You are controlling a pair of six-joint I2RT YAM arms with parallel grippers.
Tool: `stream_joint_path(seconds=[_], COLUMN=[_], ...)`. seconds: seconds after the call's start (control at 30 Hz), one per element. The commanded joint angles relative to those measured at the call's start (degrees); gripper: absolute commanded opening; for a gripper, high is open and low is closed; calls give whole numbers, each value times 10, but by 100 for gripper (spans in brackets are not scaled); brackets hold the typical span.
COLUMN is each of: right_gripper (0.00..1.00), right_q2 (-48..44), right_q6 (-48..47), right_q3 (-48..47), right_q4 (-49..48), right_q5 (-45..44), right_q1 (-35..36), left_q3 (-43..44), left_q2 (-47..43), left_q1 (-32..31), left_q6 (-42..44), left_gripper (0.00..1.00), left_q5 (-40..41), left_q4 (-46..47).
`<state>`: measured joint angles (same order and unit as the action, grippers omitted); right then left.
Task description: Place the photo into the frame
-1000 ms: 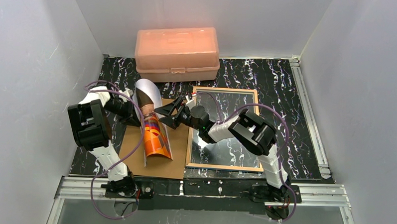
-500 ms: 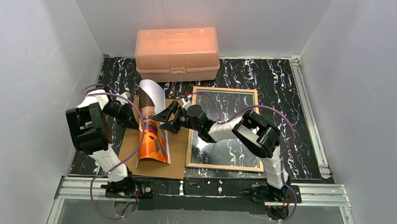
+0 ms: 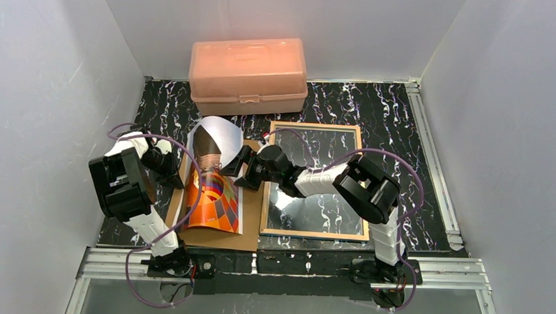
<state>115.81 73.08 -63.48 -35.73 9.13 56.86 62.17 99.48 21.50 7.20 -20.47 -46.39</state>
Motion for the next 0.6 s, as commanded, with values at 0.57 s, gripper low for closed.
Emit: stream_joint_path(seconds=[0.57], right_gripper=[99], right_q2=[-154], right_q6=[-502], right_q3=[-92], right_q4=[346], right_q5=[-80], right_q1=[48], left_q3=[21], left_q2=[25], left_q1=[2], left_q6=[38], left_gripper=[10], left_q5=[-42], left_q4=[-37])
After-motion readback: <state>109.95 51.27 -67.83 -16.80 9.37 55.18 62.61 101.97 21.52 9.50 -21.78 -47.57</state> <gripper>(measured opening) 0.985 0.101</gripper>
